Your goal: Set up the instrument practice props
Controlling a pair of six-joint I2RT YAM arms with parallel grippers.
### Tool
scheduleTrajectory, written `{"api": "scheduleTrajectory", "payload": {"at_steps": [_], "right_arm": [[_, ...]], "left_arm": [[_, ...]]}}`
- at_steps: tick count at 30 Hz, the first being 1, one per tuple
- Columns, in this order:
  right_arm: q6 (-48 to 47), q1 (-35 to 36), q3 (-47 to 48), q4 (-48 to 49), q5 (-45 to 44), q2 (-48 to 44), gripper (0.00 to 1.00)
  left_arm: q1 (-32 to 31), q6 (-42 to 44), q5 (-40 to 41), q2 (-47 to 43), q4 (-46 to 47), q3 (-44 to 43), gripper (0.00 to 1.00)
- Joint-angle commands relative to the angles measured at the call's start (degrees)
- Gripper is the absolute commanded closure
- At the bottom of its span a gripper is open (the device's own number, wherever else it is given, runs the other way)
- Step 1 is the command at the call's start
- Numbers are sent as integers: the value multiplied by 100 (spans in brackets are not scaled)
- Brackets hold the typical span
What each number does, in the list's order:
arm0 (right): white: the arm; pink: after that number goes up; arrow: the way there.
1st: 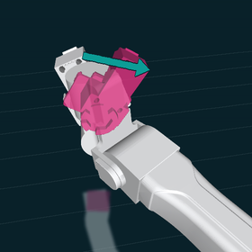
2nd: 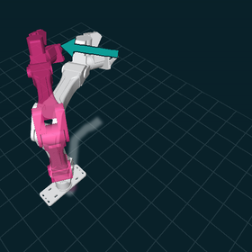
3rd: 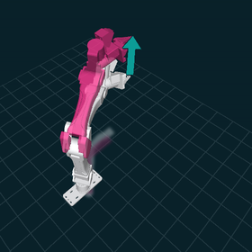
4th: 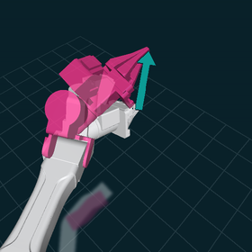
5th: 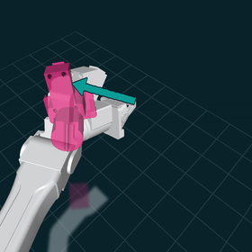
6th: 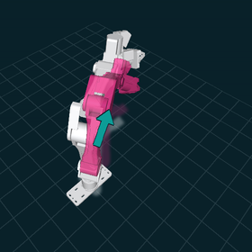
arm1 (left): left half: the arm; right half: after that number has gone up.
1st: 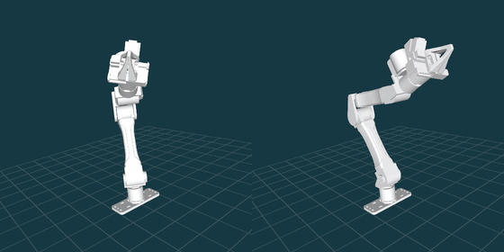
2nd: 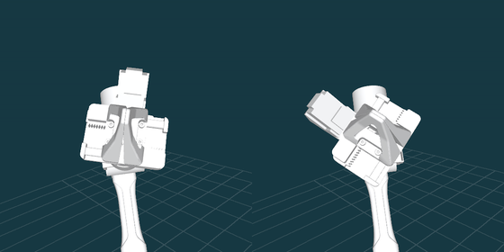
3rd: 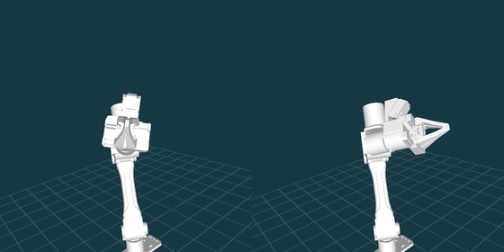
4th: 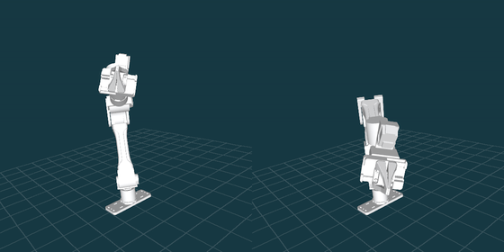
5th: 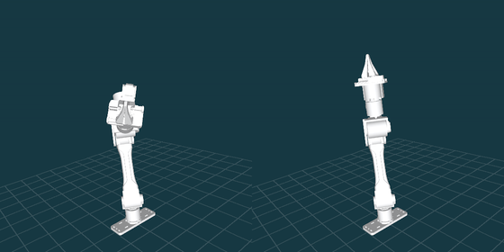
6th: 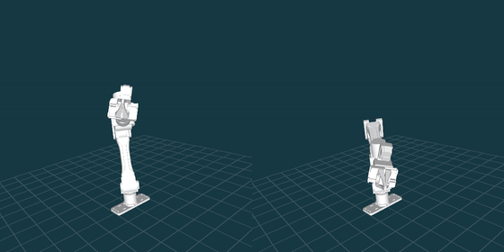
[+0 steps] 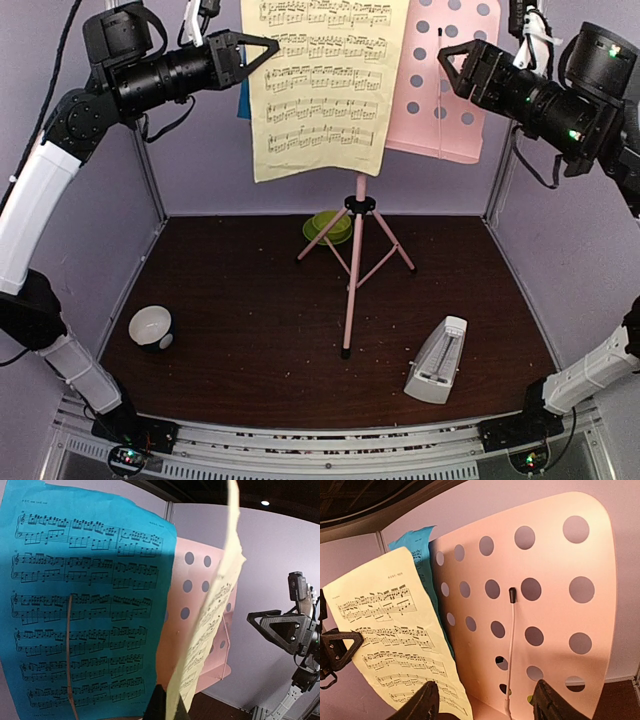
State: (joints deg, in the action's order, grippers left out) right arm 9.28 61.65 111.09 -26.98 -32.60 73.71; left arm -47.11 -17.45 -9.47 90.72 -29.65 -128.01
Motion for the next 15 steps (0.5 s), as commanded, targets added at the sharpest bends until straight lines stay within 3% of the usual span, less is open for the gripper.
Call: {"api": "scheduleTrajectory", "payload": {"at_steps": [1, 5, 12, 15], "right_arm": [[-99, -136, 522, 136, -685, 470, 36], [71, -265, 445, 506, -1111, 623, 42], [510, -493, 517, 403, -935, 855, 53], [515, -517, 417, 489, -773, 839, 63]], "left_arm": [[193, 105, -65, 349, 202, -607, 100], [357, -55, -147, 480, 564, -698, 100], [394, 69, -380, 912, 932, -1298, 100], [394, 191, -223, 908, 1186, -1269, 100]]}}
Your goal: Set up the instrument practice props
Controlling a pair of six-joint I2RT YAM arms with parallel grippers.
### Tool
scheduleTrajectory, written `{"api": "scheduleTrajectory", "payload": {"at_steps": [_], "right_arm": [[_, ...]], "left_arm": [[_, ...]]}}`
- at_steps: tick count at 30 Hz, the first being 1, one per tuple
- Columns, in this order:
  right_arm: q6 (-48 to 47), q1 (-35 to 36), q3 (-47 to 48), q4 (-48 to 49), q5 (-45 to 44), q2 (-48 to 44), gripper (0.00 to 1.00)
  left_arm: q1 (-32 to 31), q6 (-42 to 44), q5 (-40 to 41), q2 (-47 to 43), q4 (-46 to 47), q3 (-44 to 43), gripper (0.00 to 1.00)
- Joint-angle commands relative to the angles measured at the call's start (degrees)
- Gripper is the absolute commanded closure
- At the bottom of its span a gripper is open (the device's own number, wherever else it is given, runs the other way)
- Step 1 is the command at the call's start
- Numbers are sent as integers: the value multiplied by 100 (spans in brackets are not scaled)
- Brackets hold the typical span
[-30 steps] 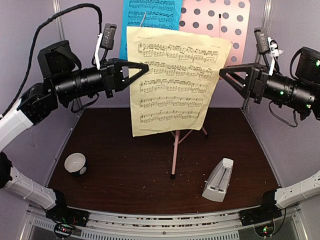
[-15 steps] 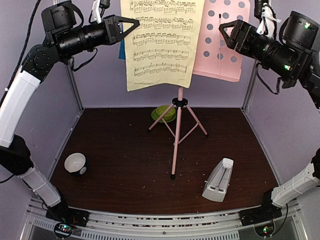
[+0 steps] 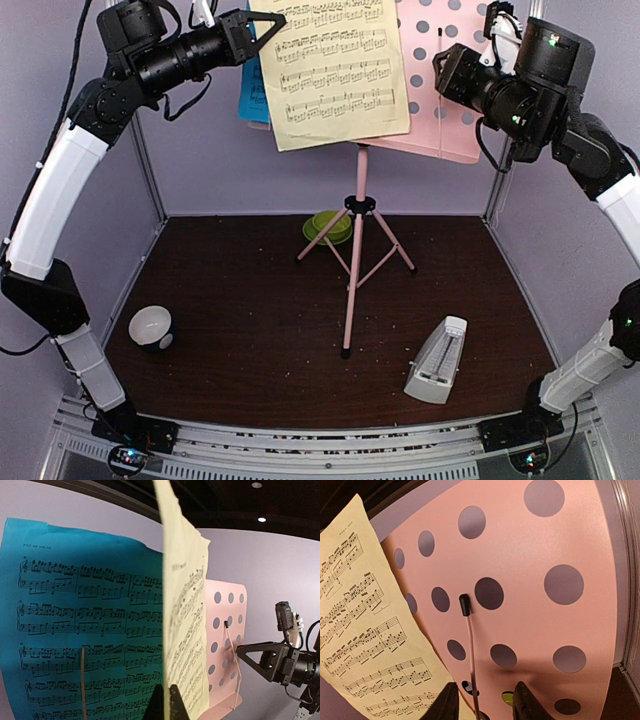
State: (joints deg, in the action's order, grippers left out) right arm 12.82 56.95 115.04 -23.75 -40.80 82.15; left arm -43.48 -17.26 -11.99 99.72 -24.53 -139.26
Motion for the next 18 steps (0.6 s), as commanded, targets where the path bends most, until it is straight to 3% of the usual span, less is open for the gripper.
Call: {"api": "scheduleTrajectory", "payload": {"at_steps": [1, 8, 12, 18], "right_arm": [[159, -49, -12, 190, 93, -10, 67], [-62, -60, -525, 732, 431, -251, 84], [-120, -106, -872, 1030, 495, -443, 100], [-148, -167, -1310, 1382, 810, -647, 100]], "left_arm": [[33, 212, 57, 16, 807, -137, 100], [31, 284, 107, 82, 1142, -63, 100], [31, 362, 154, 91, 1214, -40, 100], [33, 599, 209, 138, 1337, -40, 100]]}}
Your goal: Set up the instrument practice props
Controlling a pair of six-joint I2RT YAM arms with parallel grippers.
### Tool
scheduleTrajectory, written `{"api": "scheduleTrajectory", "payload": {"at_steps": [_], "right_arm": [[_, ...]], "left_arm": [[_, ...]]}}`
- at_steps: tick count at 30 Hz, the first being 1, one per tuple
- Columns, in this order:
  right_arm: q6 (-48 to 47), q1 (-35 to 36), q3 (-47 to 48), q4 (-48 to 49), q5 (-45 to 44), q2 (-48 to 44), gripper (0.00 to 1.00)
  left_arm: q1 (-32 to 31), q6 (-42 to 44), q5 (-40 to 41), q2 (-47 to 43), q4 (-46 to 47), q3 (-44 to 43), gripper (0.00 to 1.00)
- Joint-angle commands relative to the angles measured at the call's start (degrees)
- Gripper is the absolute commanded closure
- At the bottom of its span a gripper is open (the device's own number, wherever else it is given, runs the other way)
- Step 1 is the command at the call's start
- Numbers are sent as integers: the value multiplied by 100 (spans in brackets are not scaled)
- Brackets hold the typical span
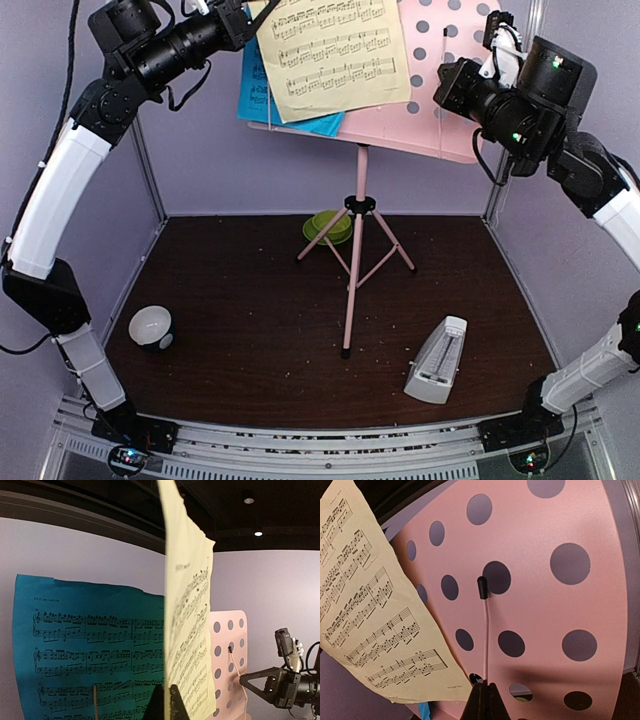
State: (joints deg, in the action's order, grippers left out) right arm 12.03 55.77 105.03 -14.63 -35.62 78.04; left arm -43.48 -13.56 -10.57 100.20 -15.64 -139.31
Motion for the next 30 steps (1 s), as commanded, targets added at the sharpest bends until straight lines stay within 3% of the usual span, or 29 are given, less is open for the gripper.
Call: {"api": "scheduleTrajectory", "payload": {"at_steps": [1, 11, 17, 30], "right_arm": [[-100, -49, -424, 612, 361, -294, 100], [-1091, -103, -1060, 1358, 1153, -539, 100], [-1259, -216, -1380, 1508, 1512, -684, 100], [-1385, -282, -1756, 1718, 1932, -916, 100]], "left_arm": [[33, 245, 65, 106, 484, -35, 100], [20, 650, -323, 380, 772, -220, 100], [-59, 781, -723, 657, 1158, -357, 100], [-542, 1261, -758, 1252, 1318, -885, 100]]}}
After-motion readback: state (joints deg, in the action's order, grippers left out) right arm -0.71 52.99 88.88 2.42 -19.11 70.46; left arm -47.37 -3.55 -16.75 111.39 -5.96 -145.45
